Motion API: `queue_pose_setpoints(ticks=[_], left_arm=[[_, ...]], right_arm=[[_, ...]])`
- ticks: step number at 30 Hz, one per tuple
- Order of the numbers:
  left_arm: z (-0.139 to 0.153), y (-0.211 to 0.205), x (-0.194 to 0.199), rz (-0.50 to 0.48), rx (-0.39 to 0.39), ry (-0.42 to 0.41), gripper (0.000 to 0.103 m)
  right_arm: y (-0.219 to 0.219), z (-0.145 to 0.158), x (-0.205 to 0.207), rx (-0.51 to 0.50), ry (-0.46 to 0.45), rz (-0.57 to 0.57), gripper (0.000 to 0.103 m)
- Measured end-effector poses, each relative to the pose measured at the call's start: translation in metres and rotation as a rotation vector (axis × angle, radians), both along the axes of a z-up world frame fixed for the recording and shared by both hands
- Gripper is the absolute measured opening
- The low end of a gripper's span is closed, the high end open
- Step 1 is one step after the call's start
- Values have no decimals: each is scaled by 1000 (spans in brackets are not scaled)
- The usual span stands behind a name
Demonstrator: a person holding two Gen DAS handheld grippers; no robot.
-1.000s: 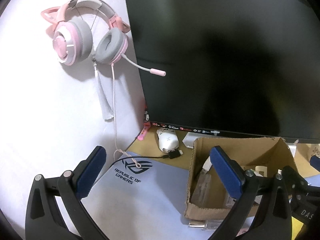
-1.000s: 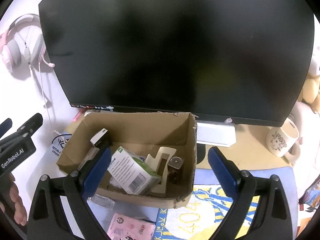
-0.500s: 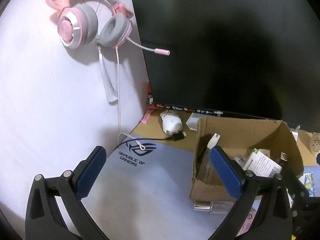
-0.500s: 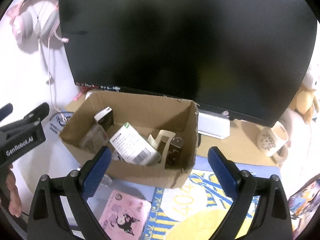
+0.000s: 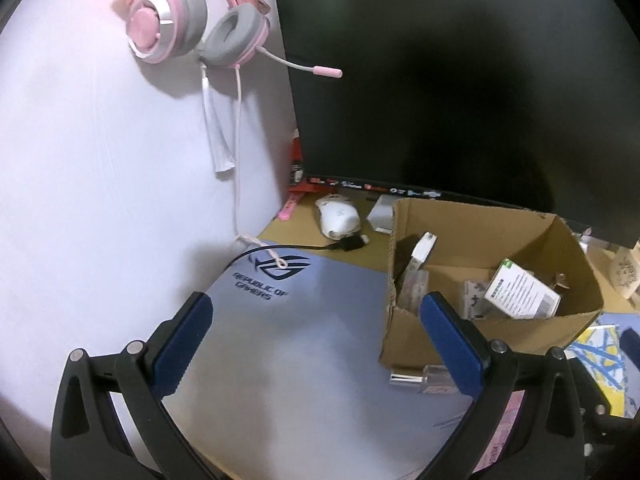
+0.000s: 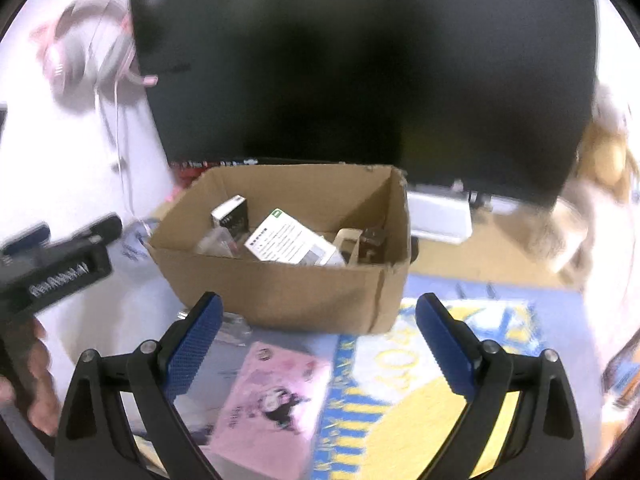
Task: Organize objects
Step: 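Withdraw both open tools from the box toward the perfume bottle and pink tissue pack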
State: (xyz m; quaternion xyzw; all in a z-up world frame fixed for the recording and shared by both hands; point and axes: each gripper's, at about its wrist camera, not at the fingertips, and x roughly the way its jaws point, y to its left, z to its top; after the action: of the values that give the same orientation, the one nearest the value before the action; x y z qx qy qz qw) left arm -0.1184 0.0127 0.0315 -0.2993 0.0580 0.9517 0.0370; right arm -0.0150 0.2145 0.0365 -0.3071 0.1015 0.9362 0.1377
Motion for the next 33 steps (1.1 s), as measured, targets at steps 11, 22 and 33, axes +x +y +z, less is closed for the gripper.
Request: queue_pose_setpoints(ticks=[11,22,33], left_arm=[[-25,2,10,-97,72,-34,103],[-51,32,4,-125,23,-100,103],[-67,39,0,-135,74,-141,103]], right_arm=[[-4,-20,1,6,-37,-14,102],[-7,-44,-9,89,-122,-28,102],[-3,-61,-16,28,-168,-29,102]])
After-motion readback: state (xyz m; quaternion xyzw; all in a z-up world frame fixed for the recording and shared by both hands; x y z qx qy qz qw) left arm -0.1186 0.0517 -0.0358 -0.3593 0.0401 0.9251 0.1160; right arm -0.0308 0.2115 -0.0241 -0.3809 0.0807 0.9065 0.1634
